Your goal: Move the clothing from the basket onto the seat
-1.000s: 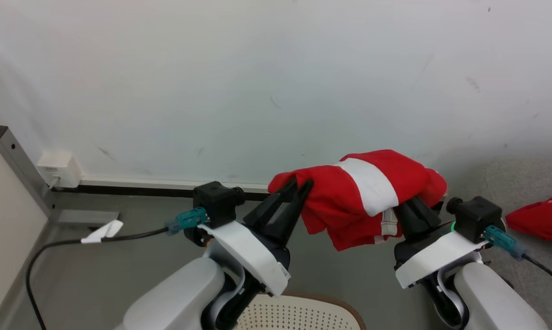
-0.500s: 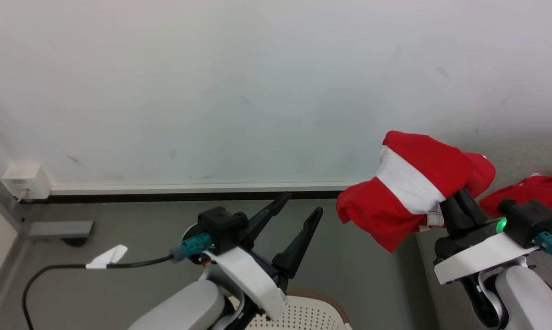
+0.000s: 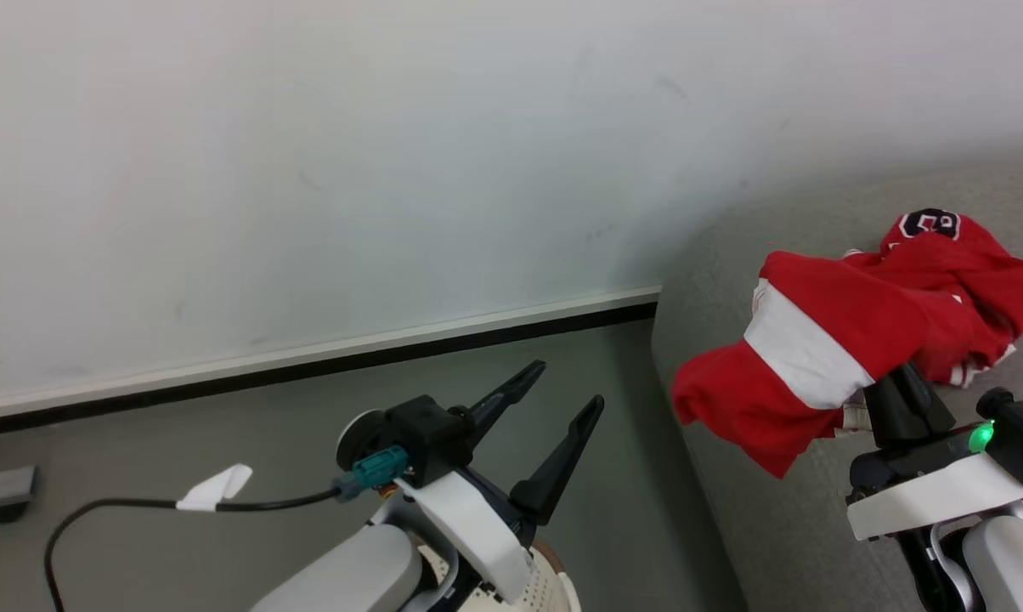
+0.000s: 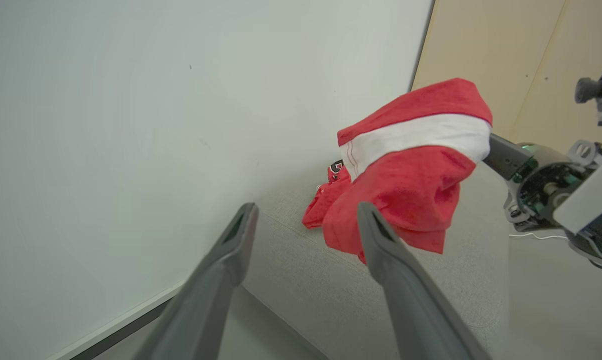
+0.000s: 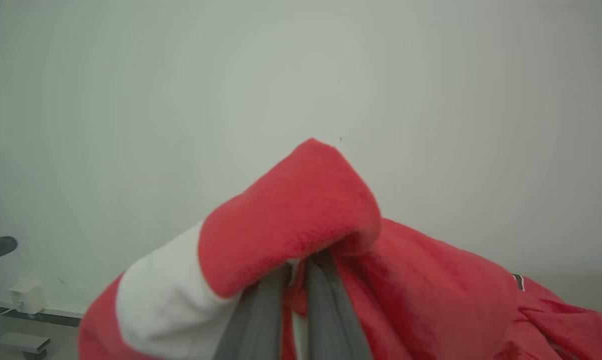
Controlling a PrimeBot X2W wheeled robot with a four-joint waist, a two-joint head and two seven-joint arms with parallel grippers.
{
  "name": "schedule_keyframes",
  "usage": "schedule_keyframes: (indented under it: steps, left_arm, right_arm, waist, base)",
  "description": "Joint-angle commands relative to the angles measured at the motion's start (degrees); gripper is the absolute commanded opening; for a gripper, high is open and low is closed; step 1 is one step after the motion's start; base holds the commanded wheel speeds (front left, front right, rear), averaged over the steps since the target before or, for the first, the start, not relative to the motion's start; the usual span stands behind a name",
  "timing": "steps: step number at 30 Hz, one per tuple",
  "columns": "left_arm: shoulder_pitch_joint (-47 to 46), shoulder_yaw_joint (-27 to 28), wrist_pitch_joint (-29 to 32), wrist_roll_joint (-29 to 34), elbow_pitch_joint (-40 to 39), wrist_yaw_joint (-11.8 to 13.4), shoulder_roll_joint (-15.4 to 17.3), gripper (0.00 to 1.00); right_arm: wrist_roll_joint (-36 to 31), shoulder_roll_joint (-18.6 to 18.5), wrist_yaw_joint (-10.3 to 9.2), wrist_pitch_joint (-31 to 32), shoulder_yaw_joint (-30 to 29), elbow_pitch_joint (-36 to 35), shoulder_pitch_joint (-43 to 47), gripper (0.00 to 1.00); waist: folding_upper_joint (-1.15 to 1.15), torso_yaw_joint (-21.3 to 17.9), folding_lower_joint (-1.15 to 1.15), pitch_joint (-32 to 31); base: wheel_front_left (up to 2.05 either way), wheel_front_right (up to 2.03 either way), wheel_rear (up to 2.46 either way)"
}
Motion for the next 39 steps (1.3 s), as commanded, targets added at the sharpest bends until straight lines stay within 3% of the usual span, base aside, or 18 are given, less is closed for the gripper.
schedule_keyframes:
  steps: [1,10,18,29,39]
  left_arm:
    - [0.4,0.3,-0.1,1.2,0.4,-0.4,-0.2,1.0]
    - [0.0,0.8,-0.1,4.3,2.1,-0.5,-0.1,1.0]
    - [-0.1,1.6,-0.1,5.5,2.7,-0.7,-0.8,1.0]
    - [-0.2,1.8,-0.1,6.3,3.4,-1.6,-1.4,1.0]
    - [-2.8,1.5,0.2,7.3,2.9,-2.0,-1.5,1.0]
  right_arm:
    - [-0.3,0.2,-0.15,0.0,-0.7,-1.0,1.0,0.0]
    - [-0.8,1.3,-0.15,0.0,-2.0,-4.4,2.9,0.0]
    - [-1.3,1.5,-0.15,0.0,-4.0,-6.2,4.2,0.0]
    - [-1.5,1.1,-0.15,0.0,-6.3,-6.9,4.2,0.0]
    - [2.2,-2.7,-0.15,0.0,-10.7,-3.8,-2.6,0.0]
  waist:
    - [0.0,-3.3,0.0,1.2]
    - [0.0,-10.6,0.0,3.2]
    - [0.0,-14.0,0.0,4.4]
    - [0.0,-13.8,0.0,5.4]
    - [0.0,-10.5,0.0,11.5]
  base:
    - [0.0,0.0,0.0]
    - [0.0,0.0,0.0]
    - [0.0,0.0,0.0]
    - [0.0,0.0,0.0]
    - [0.0,0.0,0.0]
